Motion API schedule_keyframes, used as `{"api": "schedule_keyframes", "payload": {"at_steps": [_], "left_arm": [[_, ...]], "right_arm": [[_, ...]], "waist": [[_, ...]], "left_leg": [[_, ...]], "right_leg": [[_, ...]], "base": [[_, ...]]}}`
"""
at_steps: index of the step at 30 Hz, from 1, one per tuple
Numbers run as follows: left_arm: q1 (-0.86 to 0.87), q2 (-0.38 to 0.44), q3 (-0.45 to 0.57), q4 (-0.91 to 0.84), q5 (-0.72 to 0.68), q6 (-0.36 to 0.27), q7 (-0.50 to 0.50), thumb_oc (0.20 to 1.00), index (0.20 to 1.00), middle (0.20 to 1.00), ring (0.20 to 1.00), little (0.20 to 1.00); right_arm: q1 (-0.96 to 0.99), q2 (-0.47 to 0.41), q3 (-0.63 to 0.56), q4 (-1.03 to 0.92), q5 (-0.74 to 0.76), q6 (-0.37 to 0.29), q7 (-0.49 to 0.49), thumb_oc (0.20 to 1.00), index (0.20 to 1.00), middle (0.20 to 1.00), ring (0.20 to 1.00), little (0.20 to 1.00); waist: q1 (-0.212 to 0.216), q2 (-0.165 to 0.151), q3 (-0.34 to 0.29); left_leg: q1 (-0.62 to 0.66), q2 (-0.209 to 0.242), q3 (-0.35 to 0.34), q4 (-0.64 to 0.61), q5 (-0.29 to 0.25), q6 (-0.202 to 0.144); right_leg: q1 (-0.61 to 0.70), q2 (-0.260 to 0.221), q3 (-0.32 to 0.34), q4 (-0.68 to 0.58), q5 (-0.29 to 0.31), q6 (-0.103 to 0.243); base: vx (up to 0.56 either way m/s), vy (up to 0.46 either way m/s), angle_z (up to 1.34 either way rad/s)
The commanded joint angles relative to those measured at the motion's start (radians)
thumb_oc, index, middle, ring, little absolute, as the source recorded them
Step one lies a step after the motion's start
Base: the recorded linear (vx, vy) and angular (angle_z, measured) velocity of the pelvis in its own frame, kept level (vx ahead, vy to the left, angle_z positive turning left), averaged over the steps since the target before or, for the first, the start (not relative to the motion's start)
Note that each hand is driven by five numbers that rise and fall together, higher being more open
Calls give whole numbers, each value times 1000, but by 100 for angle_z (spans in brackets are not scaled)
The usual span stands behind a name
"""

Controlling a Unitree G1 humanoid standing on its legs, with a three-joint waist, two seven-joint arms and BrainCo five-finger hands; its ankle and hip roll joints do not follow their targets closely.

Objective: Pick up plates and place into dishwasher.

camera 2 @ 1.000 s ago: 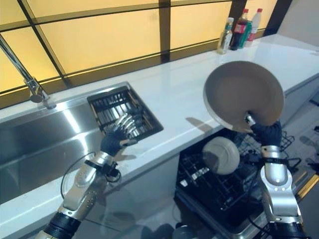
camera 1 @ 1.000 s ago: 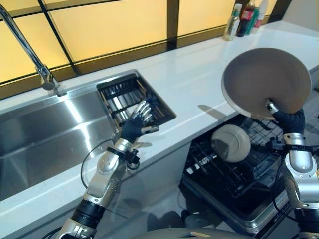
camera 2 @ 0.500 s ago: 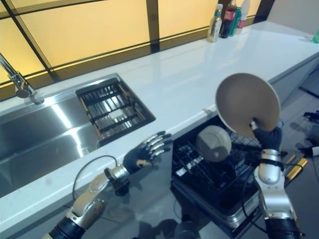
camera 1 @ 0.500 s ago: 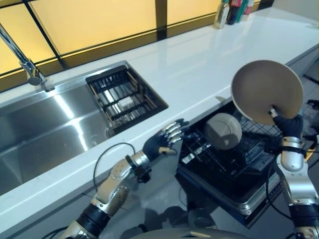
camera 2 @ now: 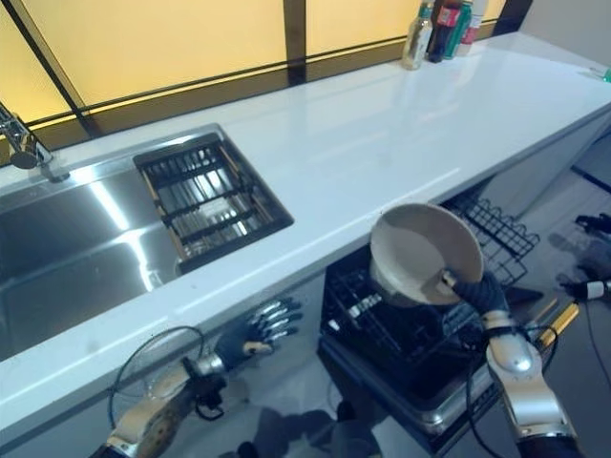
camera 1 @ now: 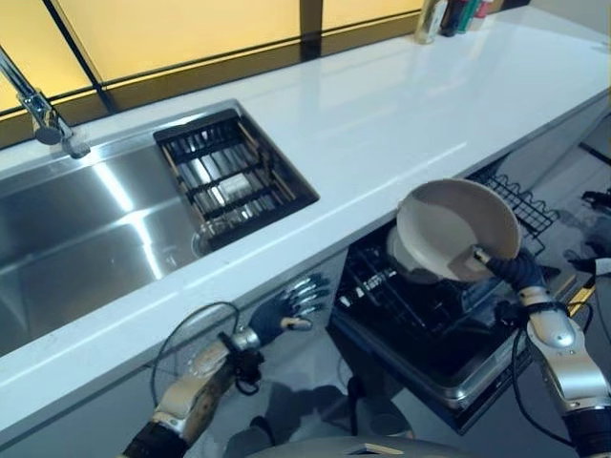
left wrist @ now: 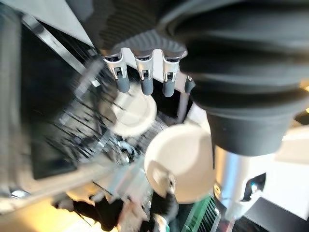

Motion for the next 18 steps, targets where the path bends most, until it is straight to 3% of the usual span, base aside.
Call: {"api": "schedule_keyframes", "payload": {"at_steps": [1, 4, 8, 13, 18], "left_arm": [[53, 4, 65, 33, 42, -102, -21, 1000, 1000, 1000, 1000, 1000], [84, -17, 107, 96, 67, -100, -20, 1000, 1000, 1000, 1000, 1000], [104, -15, 129, 105, 75, -101, -27, 1000, 1000, 1000, 1000, 1000], [65, 2, 109, 91, 46, -112, -22, 1000, 1000, 1000, 1000, 1000], [51, 17, 90, 60, 38, -93, -49, 1000, 1000, 1000, 1000, 1000]], "right_arm": [[9, 14, -5, -69, -37, -41, 28, 200, 200, 200, 200, 200], [57, 26, 15, -57, -37, -34, 39, 200, 200, 200, 200, 200], [98, 59, 60, -7, -146, -61, -14, 200, 200, 200, 200, 200], [32, 59, 132, 96, -286, -46, -147, 200, 200, 200, 200, 200], [-55, 70, 171, 234, -291, -24, -260, 200, 200, 200, 200, 200]], "waist": [[12, -3, 25], [7, -5, 25], [11, -4, 23], [24, 5, 40], [50, 16, 45]], "left_leg": [[-31, -18, -6, 48, -50, 95], [-24, -16, -1, 64, -62, 98], [-27, -20, -8, 72, -66, 100], [-51, -21, -17, 90, -67, 98], [-54, -25, -30, 102, -74, 100]], "right_leg": [[-91, -42, -3, 115, 42, 75], [-97, -44, -2, 136, 44, 79], [-100, -49, -8, 143, 49, 81], [-113, -59, -27, 151, 55, 80], [-109, -75, -48, 154, 65, 80]], "base": [[39, -45, -3], [83, -26, 1], [49, -32, 2], [-4, 1, 1], [49, -10, 2]]}}
